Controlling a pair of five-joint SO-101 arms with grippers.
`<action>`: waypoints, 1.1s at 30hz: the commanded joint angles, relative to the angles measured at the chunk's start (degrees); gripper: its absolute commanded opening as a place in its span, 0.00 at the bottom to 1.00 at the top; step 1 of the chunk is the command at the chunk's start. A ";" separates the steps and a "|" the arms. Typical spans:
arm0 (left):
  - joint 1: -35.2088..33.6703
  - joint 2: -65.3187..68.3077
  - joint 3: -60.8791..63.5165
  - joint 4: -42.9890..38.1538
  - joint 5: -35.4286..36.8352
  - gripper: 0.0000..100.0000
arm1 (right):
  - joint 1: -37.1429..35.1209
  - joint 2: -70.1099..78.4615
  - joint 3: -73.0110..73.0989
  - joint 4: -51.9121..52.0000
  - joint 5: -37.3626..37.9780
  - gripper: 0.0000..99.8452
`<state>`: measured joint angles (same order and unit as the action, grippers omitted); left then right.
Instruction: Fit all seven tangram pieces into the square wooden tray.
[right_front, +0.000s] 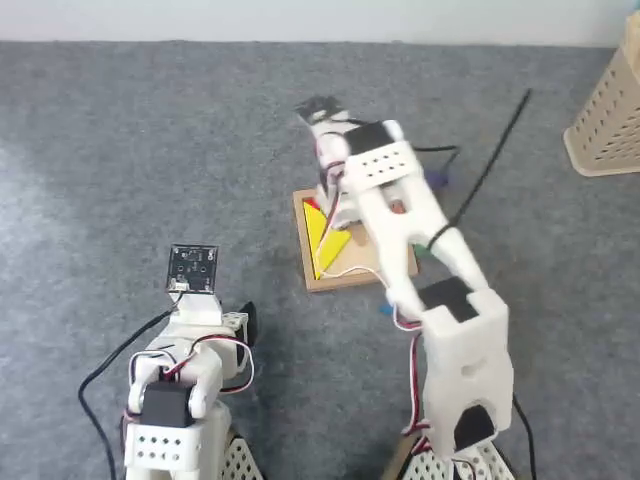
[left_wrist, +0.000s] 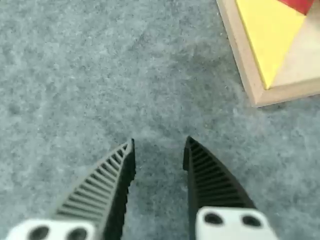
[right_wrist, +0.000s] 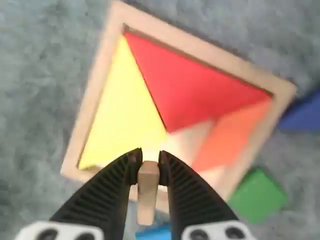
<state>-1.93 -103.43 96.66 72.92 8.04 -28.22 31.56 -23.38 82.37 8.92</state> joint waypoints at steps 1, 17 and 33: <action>-0.18 -1.14 -0.13 -0.35 0.35 0.15 | -1.45 0.84 -2.37 -3.03 -0.88 0.01; -0.18 -1.14 -0.13 -0.35 0.35 0.15 | 1.63 4.62 -2.46 -4.88 -0.26 0.11; -0.18 -1.14 -0.13 -0.35 0.35 0.15 | 3.91 -3.82 -12.84 4.62 1.23 0.06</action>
<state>-1.85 -103.43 96.66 72.92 8.04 -24.44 36.48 -30.68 82.37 8.84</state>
